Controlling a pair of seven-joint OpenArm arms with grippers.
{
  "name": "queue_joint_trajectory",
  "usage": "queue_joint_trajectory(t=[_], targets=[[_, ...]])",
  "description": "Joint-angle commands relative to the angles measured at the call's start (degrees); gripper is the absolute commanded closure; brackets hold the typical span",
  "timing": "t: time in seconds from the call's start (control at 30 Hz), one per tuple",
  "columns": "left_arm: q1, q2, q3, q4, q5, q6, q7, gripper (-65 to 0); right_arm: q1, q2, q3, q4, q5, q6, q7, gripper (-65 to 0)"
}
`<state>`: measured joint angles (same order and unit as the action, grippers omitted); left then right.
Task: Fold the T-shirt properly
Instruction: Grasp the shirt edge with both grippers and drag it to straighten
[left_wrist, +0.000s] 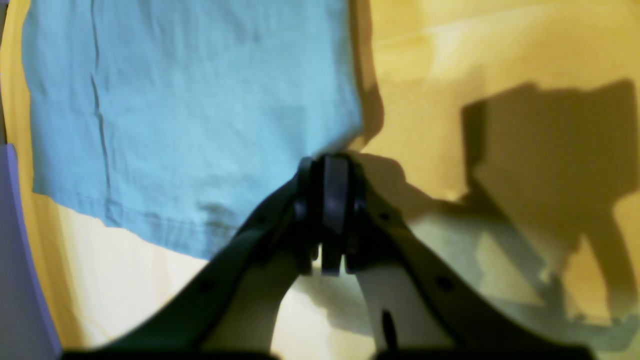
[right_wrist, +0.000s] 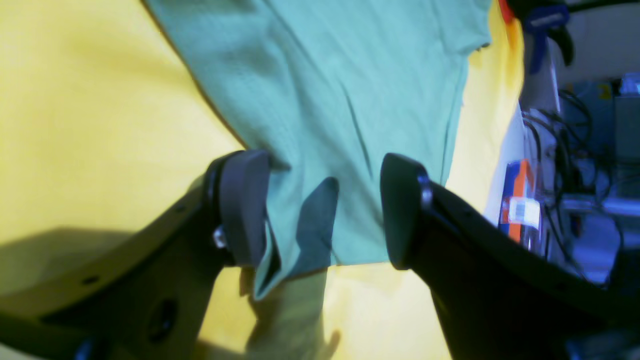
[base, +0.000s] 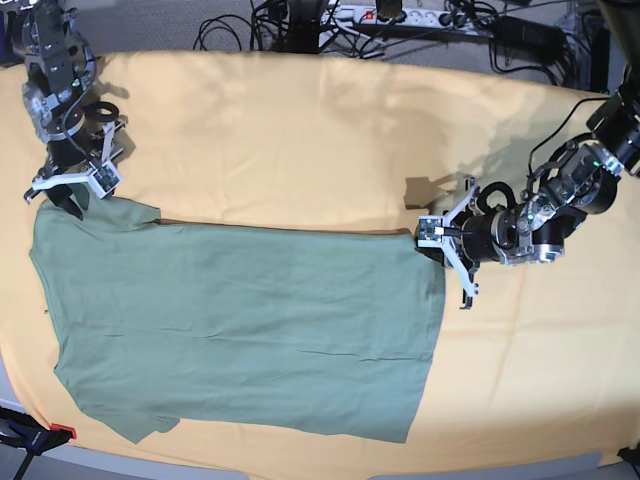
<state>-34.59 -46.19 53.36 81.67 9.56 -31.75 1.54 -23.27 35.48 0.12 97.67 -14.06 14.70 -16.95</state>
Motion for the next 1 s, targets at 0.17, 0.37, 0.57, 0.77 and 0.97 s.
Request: queue_joint_trajectory(t=[0.17, 0.37, 0.57, 0.77, 0.97], targets=[[-1.5, -1.4, -0.4, 0.5, -1.7, 0.2, 0.2, 0.0, 0.0, 3.8, 0.4, -1.4, 0.5, -1.2, -2.1, 0.0], [-2.5, -2.3, -0.4, 2.5, -5.6, -0.4, 0.2, 0.0, 0.0, 5.7, 0.4, 1.1, 0.4, -6.4, -2.7, 0.0], [-4.2, -6.8, -0.4, 6.0, -11.3, -6.8, 0.1, 0.0, -3.4, 5.7, 0.4, 7.8, 2.1, 0.4, -10.9, 0.0], [-4.1, -11.4, -0.4, 10.9, -16.6, -8.3, 0.2, 0.0, -9.9, 5.8, 1.0, 17.6, 4.2, 3.2, -17.0, 0.0], [-0.8, -18.2, -0.4, 17.6, -19.9, -8.3, 0.2, 0.0, -19.8, 5.8, 5.6, 25.5, 4.3, 3.3, -19.4, 0.0]])
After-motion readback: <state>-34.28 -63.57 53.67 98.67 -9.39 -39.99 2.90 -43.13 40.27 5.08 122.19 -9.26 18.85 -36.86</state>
